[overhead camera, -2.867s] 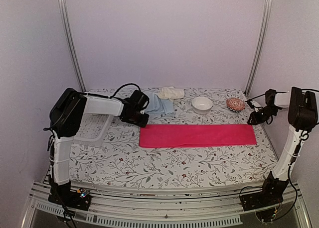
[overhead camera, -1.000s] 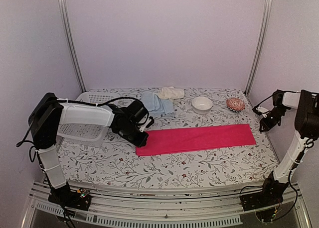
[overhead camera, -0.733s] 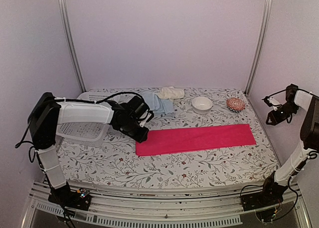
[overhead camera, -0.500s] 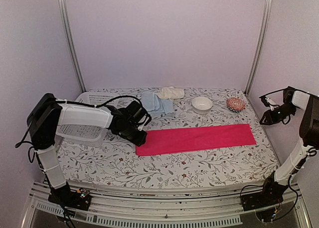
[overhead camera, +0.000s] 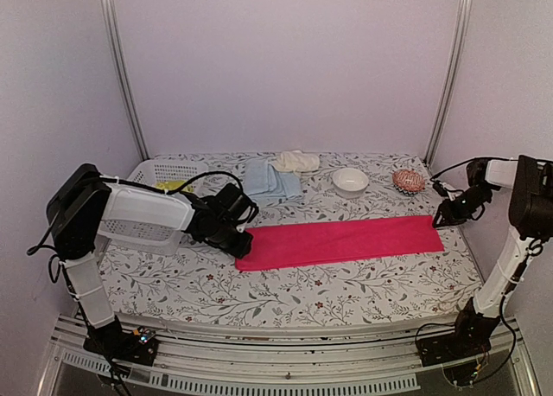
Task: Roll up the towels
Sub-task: Pick up the towel from the center of the board.
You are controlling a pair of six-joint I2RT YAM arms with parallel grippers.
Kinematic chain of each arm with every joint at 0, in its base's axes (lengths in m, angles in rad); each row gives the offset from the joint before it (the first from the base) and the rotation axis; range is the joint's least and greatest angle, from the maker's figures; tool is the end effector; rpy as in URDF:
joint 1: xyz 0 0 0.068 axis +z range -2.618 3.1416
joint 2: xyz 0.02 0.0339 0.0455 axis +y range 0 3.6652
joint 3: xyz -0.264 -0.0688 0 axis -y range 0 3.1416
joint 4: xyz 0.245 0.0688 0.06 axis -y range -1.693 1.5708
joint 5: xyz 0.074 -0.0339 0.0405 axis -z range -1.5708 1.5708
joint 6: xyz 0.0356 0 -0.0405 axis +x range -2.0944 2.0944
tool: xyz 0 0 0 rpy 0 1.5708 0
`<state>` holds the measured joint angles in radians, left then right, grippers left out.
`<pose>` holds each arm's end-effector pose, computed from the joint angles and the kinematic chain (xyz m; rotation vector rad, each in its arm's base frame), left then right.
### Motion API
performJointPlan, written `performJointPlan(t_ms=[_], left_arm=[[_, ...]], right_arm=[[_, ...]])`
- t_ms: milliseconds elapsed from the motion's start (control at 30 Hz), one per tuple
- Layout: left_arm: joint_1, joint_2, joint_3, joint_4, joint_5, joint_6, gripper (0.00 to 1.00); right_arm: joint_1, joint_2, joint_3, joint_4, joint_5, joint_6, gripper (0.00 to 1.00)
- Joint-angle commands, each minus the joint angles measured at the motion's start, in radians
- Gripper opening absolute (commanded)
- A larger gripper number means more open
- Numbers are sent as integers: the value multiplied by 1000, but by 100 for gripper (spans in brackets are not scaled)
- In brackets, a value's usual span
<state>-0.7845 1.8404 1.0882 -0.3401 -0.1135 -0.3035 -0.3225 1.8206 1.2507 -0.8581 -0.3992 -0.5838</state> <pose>0.2580 -0.2519 0.1473 0.5994 2.5992 -0.2071 0.3260 -0.0944 0.1819 -0.4063 2.7804 0.4230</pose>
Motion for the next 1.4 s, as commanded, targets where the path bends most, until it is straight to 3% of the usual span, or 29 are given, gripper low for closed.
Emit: performJointPlan(t_ms=[0, 200, 533, 733, 867, 1133, 1367], left_arm=[[7, -23, -19, 26, -10, -11, 35], [8, -41, -34, 26, -24, -17, 35], [12, -27, -42, 29, -38, -16, 34], [14, -29, -40, 20, -51, -14, 34], [20, -38, -44, 8, -68, -10, 34], [37, -57, -65, 3, -60, -1, 34], [46, -35, -34, 13, -12, 8, 35]], right_arm=[[37, 62, 32, 43, 100, 57, 36], [66, 89, 22, 72, 201, 82, 36], [111, 142, 22, 94, 245, 89, 36], [125, 204, 20, 78, 261, 90, 23], [113, 213, 18, 65, 270, 77, 7], [-5, 138, 200, -71, 262, 48, 3], [-22, 108, 415, -234, 224, 29, 3]])
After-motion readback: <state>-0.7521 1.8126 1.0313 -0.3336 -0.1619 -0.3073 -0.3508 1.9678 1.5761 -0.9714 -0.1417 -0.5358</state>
